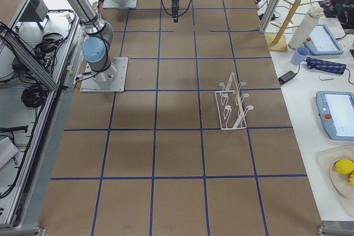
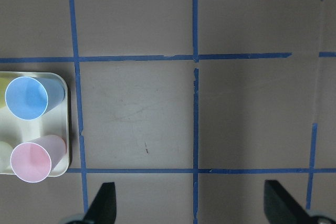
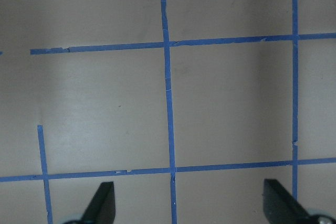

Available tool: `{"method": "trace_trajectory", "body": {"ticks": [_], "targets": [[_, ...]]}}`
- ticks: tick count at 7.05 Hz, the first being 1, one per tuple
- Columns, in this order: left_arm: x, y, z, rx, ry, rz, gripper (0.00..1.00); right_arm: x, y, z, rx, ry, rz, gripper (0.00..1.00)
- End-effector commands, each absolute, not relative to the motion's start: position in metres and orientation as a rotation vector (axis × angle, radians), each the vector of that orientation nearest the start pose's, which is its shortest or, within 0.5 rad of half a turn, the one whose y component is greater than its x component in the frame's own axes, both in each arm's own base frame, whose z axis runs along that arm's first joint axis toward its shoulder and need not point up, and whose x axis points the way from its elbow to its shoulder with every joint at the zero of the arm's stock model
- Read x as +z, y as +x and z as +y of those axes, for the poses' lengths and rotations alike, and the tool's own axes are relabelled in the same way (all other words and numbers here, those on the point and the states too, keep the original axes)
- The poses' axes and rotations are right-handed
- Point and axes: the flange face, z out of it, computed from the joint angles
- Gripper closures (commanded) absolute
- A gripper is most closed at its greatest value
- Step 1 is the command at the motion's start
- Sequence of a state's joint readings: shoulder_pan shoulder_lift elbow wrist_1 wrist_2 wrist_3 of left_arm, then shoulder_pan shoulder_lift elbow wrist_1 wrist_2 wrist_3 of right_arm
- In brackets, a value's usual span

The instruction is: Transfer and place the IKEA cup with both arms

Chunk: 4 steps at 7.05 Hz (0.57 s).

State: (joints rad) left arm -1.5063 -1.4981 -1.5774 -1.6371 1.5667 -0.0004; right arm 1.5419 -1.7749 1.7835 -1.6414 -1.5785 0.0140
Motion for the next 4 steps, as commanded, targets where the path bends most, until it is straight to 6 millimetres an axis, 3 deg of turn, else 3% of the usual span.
{"method": "trace_trajectory", "body": {"ticks": [1,4], "targets": [[0.516,-0.0991,-0.4777,-0.094,-0.168,3.148,0.0,0.4832,0.1211,-0.4144,-0.104,0.063,3.147,0.0],[0.5231,-0.1041,-0.4849,-0.16,-0.18,3.15,0.0,0.4837,0.1213,-0.4127,-0.097,0.063,3.146,0.0]]}}
